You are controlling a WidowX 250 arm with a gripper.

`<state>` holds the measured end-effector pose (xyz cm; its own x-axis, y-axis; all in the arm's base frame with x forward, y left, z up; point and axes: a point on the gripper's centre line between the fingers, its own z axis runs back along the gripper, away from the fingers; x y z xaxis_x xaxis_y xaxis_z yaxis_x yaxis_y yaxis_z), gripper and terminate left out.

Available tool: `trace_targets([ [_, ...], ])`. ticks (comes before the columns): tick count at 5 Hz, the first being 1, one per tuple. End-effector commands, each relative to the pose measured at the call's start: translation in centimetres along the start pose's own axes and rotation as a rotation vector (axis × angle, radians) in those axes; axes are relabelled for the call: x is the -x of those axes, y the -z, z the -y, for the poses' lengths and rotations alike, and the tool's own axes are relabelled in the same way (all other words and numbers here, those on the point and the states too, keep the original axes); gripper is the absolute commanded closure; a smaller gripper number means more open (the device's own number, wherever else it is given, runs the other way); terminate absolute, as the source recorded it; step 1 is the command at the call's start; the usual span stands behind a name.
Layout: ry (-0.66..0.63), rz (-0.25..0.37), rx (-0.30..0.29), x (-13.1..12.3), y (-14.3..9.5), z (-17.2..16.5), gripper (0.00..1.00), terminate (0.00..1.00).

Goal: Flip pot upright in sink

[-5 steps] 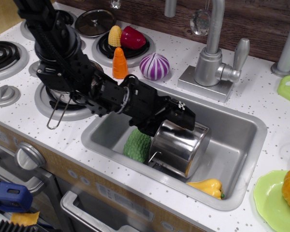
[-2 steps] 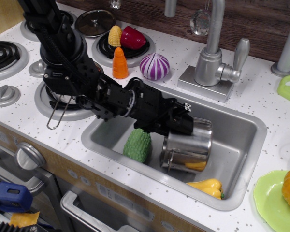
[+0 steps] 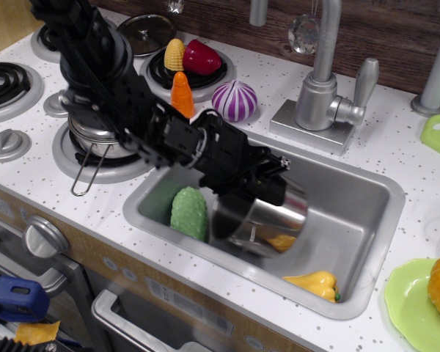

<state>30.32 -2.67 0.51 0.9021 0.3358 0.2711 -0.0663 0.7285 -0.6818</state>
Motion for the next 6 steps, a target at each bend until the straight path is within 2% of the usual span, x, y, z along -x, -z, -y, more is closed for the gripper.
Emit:
trace_targets([
  [1,0.117,-0.018,-0.163,-2.2,-1.9,1.0,1.0,0.0],
  [2,0.157,-0.048,-0.316,-2.1,-1.2,1.8,1.0,0.0],
  [3,0.216,-0.063,-0.49,-1.7,-0.2,2.0,0.0,0.0],
  [4,0.263,-0.05,-0.589,-1.4,0.3,2.3,0.0,0.0],
  [6,0.263,-0.05,-0.589,-1.4,0.3,2.3,0.0,0.0],
])
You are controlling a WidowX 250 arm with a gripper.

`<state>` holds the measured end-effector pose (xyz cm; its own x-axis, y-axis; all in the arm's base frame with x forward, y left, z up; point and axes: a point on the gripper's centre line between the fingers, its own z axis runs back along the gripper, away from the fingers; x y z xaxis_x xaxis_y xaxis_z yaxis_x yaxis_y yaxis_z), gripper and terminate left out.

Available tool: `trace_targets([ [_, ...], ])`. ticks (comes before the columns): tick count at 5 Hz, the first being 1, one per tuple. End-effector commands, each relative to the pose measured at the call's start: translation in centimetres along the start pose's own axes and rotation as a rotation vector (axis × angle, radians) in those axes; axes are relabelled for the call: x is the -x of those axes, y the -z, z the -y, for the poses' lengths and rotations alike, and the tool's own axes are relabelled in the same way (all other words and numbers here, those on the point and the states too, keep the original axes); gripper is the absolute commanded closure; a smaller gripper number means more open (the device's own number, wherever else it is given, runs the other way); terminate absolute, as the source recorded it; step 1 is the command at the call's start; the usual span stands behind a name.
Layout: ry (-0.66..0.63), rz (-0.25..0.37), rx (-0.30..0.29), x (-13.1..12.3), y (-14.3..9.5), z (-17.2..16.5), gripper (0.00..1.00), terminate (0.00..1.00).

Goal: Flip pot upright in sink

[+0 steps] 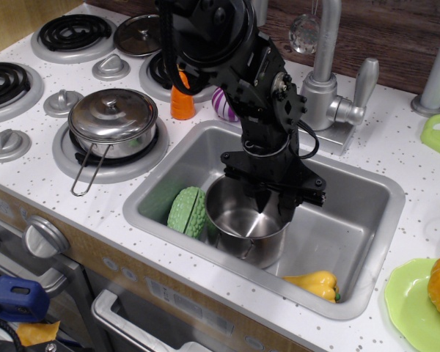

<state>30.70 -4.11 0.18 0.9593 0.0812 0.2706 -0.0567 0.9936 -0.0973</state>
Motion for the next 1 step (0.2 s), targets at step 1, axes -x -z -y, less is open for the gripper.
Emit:
trace_targets([
  [1,0.003,0.07,0.011,-1.66,-1.63,0.23,0.0,1.0],
])
